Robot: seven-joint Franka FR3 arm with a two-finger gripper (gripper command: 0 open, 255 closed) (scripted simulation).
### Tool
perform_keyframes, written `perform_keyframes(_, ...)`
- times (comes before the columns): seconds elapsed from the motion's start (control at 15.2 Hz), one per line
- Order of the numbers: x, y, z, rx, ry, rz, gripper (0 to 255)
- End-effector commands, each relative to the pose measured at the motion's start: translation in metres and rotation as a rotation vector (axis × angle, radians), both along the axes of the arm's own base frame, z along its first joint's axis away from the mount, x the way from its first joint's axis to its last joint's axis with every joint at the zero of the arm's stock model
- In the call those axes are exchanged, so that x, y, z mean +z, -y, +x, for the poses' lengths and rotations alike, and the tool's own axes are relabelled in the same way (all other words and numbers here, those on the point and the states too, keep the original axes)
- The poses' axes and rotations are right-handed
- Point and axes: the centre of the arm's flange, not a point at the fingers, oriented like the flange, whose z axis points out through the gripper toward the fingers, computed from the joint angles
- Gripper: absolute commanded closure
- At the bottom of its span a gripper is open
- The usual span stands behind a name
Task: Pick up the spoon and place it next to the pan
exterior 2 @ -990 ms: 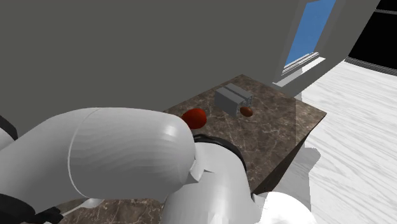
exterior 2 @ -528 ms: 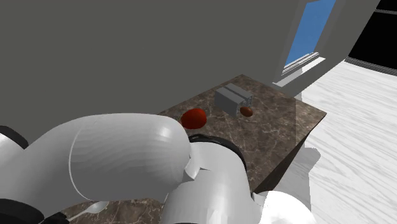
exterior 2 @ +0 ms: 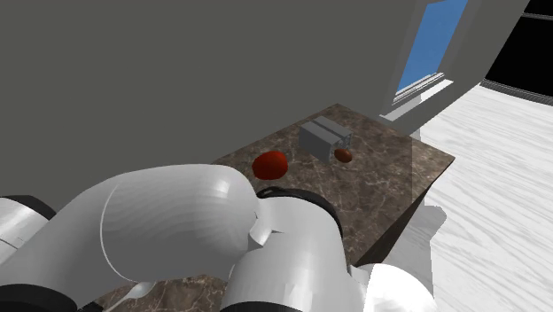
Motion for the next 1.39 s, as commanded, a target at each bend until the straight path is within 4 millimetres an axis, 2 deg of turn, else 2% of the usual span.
perform_keyframes(0.0,-0.012,0.0,0.0,0.0,0.0,0.0,255)
perform_keyframes(0.53,-0.012,0.0,0.0,0.0,0.0,0.0,255)
perform_keyframes(0.59,-0.012,0.0,0.0,0.0,0.0,0.0,0)
perform_keyframes(0.92,-0.012,0.0,0.0,0.0,0.0,0.0,0)
perform_keyframes(1.19,0.036,-0.013,0.008,0.0,0.0,0.0,0)
perform_keyframes(1.32,0.036,-0.013,0.008,0.0,0.0,0.0,0)
